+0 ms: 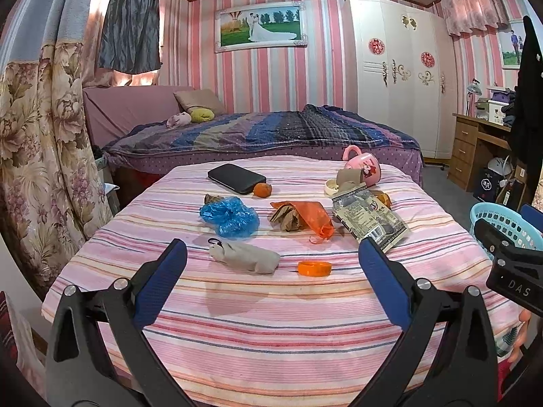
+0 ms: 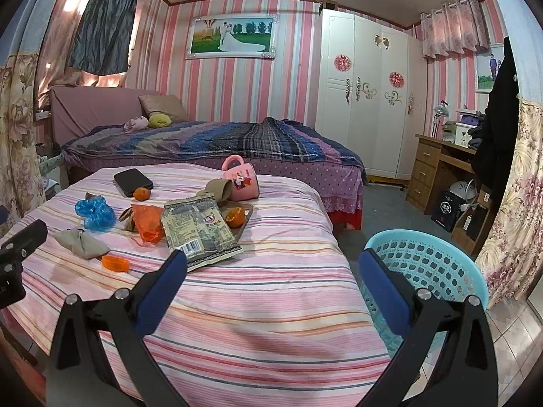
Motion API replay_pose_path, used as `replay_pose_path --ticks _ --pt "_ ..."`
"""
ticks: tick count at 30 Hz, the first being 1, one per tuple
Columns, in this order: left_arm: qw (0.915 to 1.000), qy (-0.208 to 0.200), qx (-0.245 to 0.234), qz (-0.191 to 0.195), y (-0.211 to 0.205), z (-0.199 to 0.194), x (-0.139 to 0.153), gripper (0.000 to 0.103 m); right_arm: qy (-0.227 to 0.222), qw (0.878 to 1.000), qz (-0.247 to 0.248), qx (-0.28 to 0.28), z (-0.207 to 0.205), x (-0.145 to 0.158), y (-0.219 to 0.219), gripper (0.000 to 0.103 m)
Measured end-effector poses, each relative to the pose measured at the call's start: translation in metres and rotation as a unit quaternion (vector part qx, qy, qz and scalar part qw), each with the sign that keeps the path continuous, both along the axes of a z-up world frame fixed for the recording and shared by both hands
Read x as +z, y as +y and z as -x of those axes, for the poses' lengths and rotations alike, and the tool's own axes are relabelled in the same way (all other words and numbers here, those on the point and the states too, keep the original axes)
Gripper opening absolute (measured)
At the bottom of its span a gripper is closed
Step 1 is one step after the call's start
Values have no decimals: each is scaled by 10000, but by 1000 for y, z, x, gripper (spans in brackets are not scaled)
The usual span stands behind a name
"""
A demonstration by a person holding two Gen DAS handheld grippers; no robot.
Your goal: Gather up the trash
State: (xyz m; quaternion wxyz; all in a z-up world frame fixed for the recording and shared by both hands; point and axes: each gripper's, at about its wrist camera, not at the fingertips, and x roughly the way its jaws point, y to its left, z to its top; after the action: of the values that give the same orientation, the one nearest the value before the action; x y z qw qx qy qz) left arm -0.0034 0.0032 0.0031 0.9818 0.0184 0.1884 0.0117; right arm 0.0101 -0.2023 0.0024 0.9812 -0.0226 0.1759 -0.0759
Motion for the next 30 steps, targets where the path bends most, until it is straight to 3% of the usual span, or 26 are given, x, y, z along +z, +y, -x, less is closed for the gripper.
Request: replay_pose_path --ticks 30 --pt "10000 -3 11 36 3 -1 0 98 33 10000 46 -8 -1 -2 3 99"
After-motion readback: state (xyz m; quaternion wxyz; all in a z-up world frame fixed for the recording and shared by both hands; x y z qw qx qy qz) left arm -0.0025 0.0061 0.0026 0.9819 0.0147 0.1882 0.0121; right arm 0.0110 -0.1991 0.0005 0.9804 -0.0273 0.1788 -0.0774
